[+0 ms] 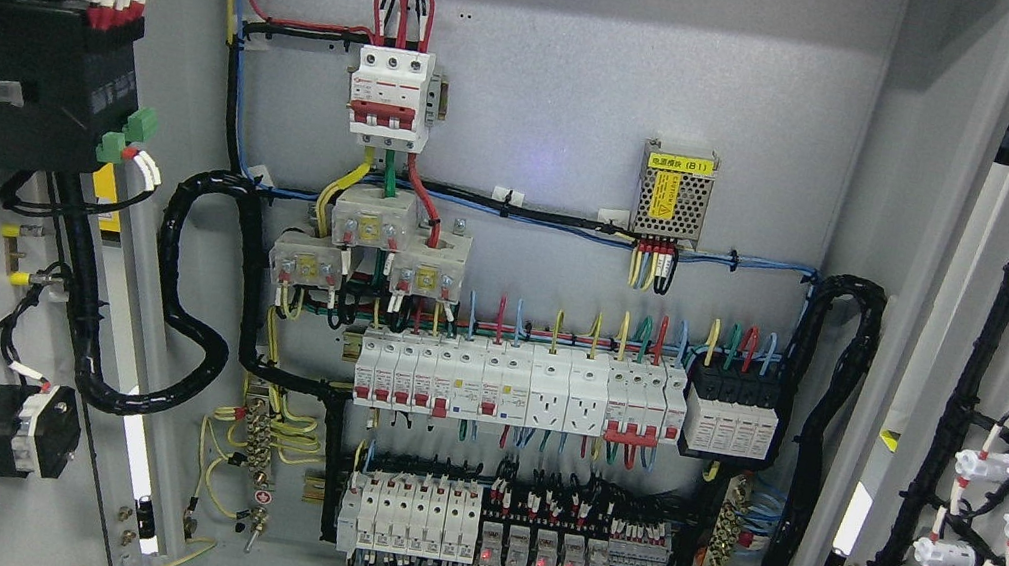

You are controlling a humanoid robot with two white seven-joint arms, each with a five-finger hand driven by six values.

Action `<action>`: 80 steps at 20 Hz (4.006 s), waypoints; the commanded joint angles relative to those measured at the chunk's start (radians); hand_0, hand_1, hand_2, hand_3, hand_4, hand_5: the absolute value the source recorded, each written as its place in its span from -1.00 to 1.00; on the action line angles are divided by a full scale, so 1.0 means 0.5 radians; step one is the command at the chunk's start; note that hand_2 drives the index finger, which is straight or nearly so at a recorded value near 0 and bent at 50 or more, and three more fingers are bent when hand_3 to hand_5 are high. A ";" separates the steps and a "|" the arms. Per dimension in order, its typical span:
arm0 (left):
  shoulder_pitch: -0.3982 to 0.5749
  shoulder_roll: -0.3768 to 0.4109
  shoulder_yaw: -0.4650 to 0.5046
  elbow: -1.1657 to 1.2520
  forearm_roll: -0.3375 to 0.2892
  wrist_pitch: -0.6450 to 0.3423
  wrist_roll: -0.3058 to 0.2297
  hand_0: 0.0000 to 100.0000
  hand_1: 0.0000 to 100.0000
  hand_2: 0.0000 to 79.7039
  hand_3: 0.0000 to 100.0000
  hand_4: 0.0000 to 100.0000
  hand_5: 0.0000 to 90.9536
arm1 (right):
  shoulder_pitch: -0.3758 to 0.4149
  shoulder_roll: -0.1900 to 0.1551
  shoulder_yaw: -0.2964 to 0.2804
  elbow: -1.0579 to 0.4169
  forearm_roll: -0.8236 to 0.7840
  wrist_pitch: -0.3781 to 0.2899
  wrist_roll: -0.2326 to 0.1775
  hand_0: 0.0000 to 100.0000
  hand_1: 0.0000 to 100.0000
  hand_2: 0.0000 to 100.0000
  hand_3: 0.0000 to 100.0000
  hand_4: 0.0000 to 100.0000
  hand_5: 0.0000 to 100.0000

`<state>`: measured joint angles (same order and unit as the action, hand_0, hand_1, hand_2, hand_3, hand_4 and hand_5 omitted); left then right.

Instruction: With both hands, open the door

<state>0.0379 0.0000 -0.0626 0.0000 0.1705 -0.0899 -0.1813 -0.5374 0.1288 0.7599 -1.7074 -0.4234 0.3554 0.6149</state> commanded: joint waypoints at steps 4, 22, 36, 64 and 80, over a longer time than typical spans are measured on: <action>0.001 0.018 0.002 0.058 0.000 -0.001 0.001 -1.00 -1.00 -1.00 -1.00 -1.00 -1.00 | -0.091 0.040 0.146 0.003 -0.003 -0.002 -0.045 -0.60 -0.76 -1.00 -1.00 -1.00 -1.00; 0.004 0.022 0.002 0.049 0.003 -0.004 0.001 -1.00 -1.00 -1.00 -1.00 -1.00 -1.00 | 0.310 -0.355 -0.500 -0.153 0.018 -0.011 -0.070 -0.60 -0.76 -1.00 -1.00 -1.00 -1.00; 0.651 0.040 0.052 -2.330 0.006 -0.164 0.001 -1.00 -1.00 -1.00 -1.00 -1.00 -1.00 | 1.366 -0.580 -1.001 -0.739 0.018 -0.581 -0.733 -0.60 -0.76 -1.00 -1.00 -1.00 -1.00; 0.842 0.160 -0.093 -3.939 -0.003 -0.731 -0.757 -1.00 -1.00 -1.00 -1.00 -1.00 -1.00 | 1.928 -0.871 -1.851 -0.758 -0.175 -1.539 -0.714 -0.60 -0.76 -1.00 -1.00 -1.00 -1.00; 0.842 0.160 0.508 -4.145 0.309 -0.918 -0.757 -1.00 -1.00 -1.00 -1.00 -1.00 -1.00 | 1.882 -1.018 -1.888 -0.761 -0.353 -1.548 -0.699 -0.60 -0.76 -1.00 -1.00 -1.00 -1.00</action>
<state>0.4570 0.0722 0.0103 -1.9655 0.2407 -0.5610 -0.5619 0.4047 -0.3354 -0.1569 -2.0835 -0.5671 -0.4128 0.2622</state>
